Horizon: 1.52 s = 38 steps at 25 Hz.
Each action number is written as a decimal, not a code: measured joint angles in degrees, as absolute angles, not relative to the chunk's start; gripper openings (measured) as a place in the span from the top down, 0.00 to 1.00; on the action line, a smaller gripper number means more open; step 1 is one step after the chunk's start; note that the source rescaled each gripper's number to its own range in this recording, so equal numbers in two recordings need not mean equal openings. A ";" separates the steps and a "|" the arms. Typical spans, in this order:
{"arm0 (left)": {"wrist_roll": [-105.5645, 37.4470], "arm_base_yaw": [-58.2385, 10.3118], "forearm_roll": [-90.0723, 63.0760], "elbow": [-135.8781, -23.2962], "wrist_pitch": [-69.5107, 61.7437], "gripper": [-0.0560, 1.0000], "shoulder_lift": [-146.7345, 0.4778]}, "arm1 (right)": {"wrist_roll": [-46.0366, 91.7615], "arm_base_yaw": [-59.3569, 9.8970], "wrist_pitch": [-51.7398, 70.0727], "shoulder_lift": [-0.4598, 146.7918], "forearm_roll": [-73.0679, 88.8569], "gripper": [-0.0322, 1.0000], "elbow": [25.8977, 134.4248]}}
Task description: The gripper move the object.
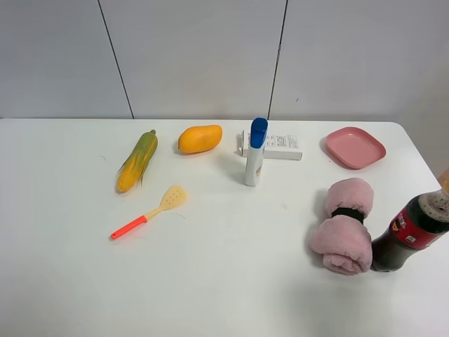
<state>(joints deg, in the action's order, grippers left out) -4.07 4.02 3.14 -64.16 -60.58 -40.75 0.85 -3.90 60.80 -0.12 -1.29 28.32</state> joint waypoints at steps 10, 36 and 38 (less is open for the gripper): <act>0.63 4.02 1.94 -41.46 -60.53 0.00 -8.62 | 0.85 -3.90 60.80 -0.12 -1.29 0.00 28.32; 1.01 4.02 1.47 -29.19 -60.64 0.00 0.36 | 0.85 -3.90 60.80 -0.12 -1.29 0.00 28.32; 1.01 4.02 1.47 -29.19 -60.64 0.00 0.36 | 0.85 -3.90 60.80 -0.12 -1.29 0.00 28.32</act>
